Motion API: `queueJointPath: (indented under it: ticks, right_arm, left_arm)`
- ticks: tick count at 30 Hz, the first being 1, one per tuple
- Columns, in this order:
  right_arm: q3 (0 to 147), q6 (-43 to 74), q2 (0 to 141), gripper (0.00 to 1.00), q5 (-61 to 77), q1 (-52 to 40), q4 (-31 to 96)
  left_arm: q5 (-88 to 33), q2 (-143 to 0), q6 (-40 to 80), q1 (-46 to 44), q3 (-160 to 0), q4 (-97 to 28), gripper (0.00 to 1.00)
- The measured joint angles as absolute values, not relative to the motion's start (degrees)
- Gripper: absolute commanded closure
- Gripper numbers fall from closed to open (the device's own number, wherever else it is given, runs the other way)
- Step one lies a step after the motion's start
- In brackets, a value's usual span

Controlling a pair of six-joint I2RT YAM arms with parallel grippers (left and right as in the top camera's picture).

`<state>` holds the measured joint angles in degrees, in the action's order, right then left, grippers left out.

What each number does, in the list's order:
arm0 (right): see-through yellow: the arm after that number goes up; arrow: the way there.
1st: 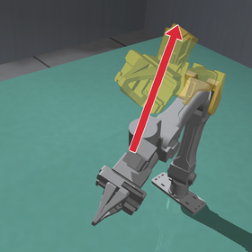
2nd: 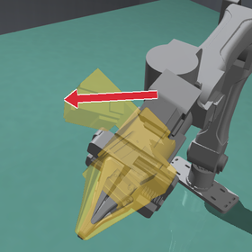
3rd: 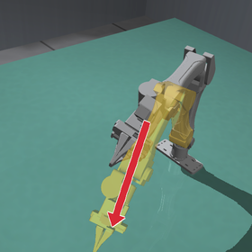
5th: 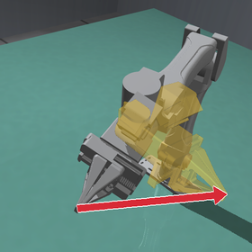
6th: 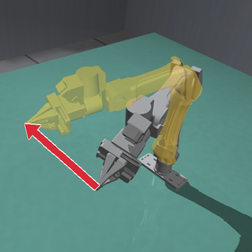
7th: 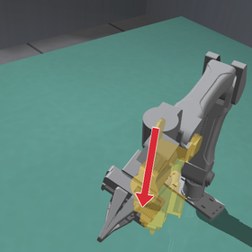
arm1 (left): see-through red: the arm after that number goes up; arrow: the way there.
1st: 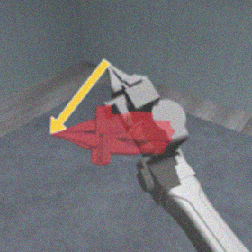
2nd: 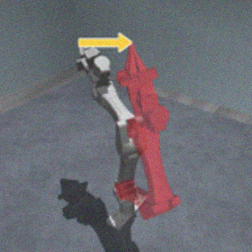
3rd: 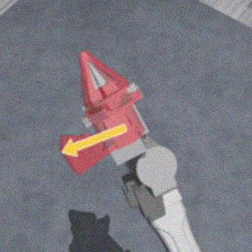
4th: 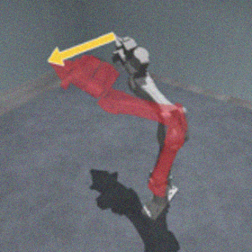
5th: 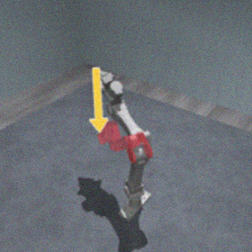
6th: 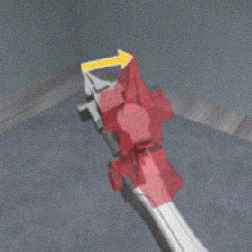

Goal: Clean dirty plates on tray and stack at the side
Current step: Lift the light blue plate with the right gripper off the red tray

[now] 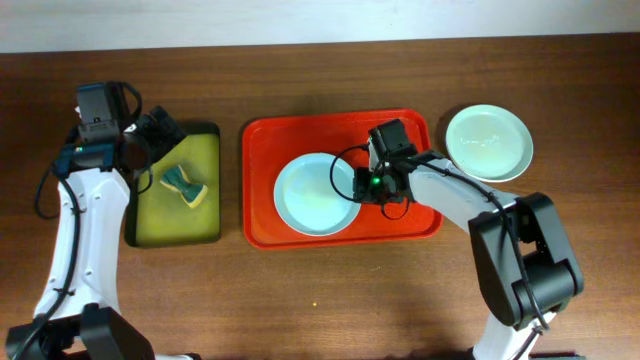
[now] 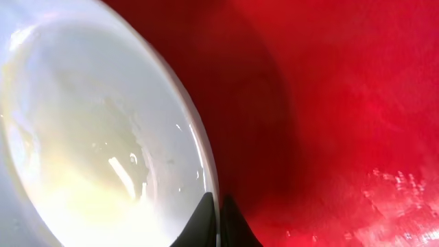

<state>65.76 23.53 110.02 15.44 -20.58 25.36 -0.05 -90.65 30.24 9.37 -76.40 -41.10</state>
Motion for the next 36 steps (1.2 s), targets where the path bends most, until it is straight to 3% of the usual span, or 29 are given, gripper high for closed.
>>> queueJointPath:
  ticks: [4, 6, 11, 15, 20, 36]
  right_arm:
    - [73.1, 21.9, 104.6, 0.96, 0.1, -26.2, 37.6]
    - [82.1, 19.9, 103.7, 0.96, -20.3, -36.0, 47.8]
    - [88.0, 8.8, 103.5, 0.96, -53.7, -53.2, 47.1]
    - [88.0, -5.4, 103.5, 0.96, -67.7, -57.6, 44.9]
    - [88.0, -18.3, 103.5, 0.96, -70.7, -59.6, 43.0]
    - [88.0, -15.2, 103.5, 0.96, -70.7, -60.2, 41.3]
  left_arm:
    - [-0.1, -90.7, 30.2, 9.4, -76.4, -41.1, 0.01]
    - [-0.1, -90.7, 30.2, 9.4, -76.4, -41.1, 0.01]
    - [-0.1, -90.7, 30.2, 9.4, -76.4, -41.1, 0.01]
    - [-0.1, -90.7, 30.2, 9.4, -76.4, -41.1, 0.01]
    - [-0.1, -90.7, 30.2, 9.4, -76.4, -41.1, 0.01]
    - [-0.1, -90.7, 30.2, 9.4, -76.4, -41.1, 0.01]
